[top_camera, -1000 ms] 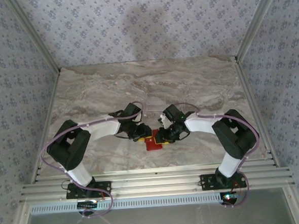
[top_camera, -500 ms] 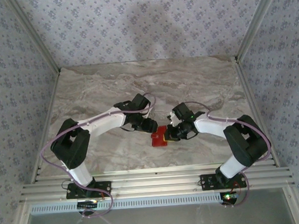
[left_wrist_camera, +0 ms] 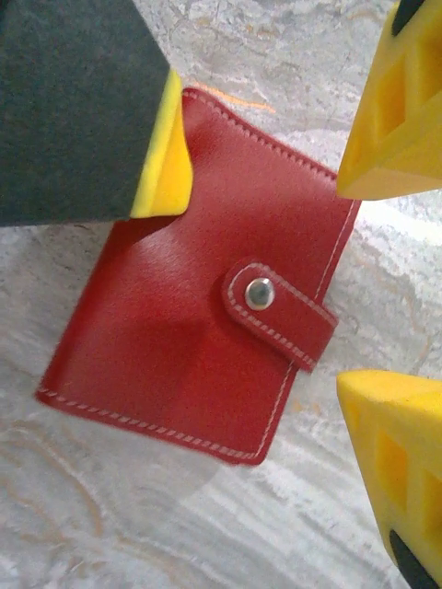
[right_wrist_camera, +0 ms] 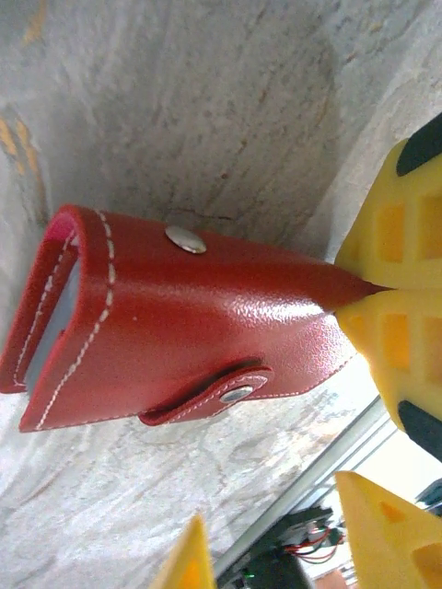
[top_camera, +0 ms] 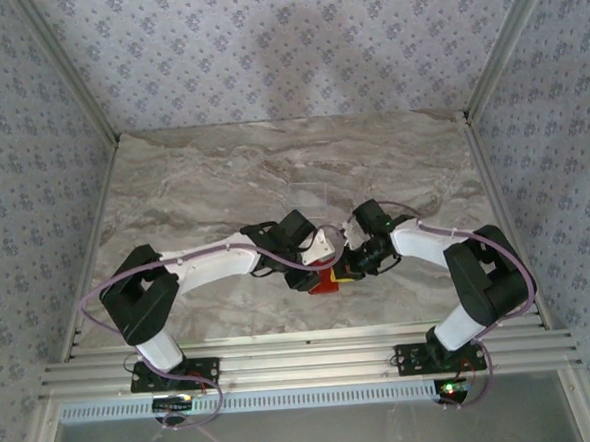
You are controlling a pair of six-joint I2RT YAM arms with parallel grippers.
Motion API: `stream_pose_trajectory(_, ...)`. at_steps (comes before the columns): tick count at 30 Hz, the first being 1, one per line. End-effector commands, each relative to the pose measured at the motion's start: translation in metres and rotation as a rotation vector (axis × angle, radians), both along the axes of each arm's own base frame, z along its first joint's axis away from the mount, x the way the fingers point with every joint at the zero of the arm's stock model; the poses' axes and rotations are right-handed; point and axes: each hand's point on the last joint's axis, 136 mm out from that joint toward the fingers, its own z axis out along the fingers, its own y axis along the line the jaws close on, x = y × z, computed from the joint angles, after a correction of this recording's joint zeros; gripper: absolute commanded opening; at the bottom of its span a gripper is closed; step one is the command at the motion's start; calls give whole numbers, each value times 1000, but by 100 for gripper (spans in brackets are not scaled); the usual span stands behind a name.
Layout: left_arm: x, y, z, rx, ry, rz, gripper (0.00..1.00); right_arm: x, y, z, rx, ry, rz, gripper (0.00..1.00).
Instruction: Take the credit cards out of the card holder
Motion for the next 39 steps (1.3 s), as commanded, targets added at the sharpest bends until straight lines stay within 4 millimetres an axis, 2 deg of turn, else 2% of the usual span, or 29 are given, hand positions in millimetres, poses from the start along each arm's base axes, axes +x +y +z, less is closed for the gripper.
stream_pose_trajectory(1,4,-10,1,-21,-37,-89,52,-10,4,7,47,41,62,4)
stream_pose_trajectory(8,-15,-17,-14,-44,69,-154,53,-15,5,8,60,67,96,3)
stream_pose_trajectory(19,-5,-13,-39,23,51,-122,52,-18,8,8,76,87,111,4)
stream_pose_trajectory(24,-3,-11,-48,45,47,-115,39,-19,9,8,73,87,114,4)
stream_pose_trajectory(30,-2,-5,-48,56,37,-108,26,-18,5,6,49,78,105,3)
stream_pose_trajectory(39,8,10,-32,-13,4,-11,18,-10,-11,5,-17,46,53,2)
